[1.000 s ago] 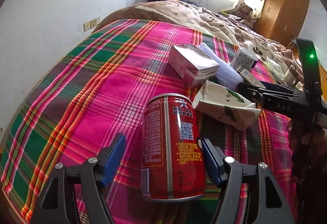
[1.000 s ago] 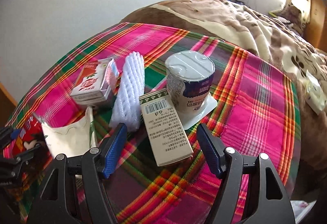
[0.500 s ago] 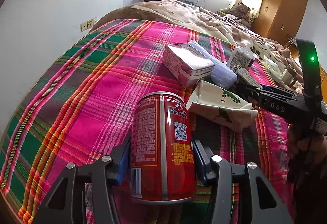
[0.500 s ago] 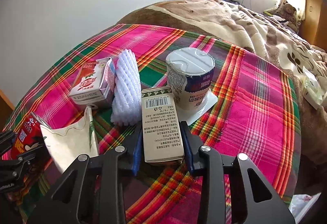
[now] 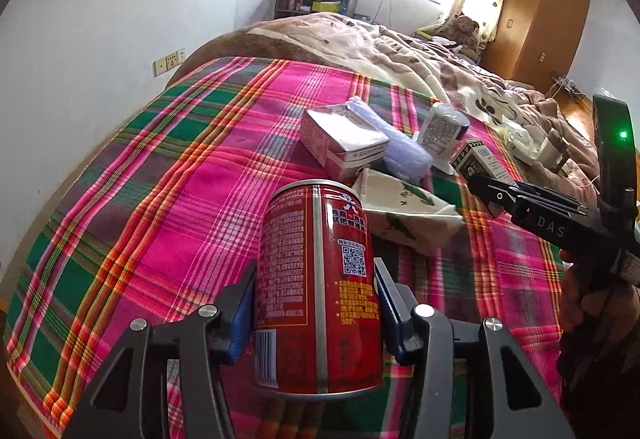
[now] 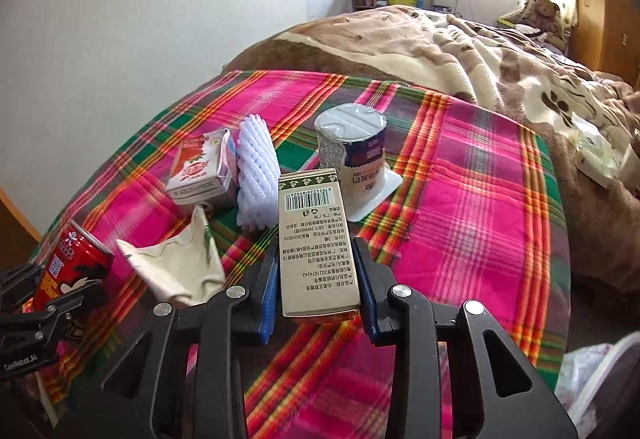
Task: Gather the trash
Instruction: 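Carry the red can and beige box over the wastebasket with both tools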
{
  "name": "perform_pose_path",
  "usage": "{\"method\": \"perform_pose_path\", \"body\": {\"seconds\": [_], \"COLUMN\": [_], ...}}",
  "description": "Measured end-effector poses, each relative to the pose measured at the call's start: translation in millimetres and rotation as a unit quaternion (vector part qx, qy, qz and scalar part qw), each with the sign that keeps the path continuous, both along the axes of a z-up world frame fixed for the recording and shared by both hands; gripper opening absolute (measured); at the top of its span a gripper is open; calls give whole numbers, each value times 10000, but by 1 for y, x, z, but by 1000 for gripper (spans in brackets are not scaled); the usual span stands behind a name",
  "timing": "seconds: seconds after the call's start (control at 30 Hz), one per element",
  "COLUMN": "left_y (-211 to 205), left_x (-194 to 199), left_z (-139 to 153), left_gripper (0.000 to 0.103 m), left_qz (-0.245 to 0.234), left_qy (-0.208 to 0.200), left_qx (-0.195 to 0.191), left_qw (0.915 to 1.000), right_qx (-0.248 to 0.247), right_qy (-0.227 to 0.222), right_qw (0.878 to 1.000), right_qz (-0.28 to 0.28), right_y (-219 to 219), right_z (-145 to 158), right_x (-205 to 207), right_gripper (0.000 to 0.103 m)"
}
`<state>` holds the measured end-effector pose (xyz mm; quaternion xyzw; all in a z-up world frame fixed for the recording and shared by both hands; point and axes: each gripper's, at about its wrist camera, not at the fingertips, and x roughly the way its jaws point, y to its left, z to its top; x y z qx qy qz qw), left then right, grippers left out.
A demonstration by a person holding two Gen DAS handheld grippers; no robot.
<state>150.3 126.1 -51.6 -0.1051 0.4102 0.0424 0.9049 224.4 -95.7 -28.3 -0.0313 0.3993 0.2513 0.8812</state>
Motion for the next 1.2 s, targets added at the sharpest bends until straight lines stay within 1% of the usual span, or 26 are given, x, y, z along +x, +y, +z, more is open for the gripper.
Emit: {"method": "perform_pose_path", "body": {"seconds": [0.27,0.57,0.93,1.2], "left_y": [-22,-56,-112,-152], "left_x": [-17,-34,-46,-46], "left_z": [25,48,66,77], "left_gripper": [53,53,53,53], "left_qz": [-186,-570,-1175,-1612], "left_qy": [-282,-572,-805,-952], "left_qx": [69,135,186,161], "left_qw": [9994,9966,9896,9822], "right_qx": [163,290,389,382], "right_qy": [-110,-336,-577,-660], "right_qw": [9996,9975,9912,9826], "right_qz": [-215,-549,-1128,-1691], "right_y": [-21,-54,-105,-146], "right_z": [14,31,46,49], "right_x": [-24,-57,-89,-108], "right_gripper": [34,35,35,35]}}
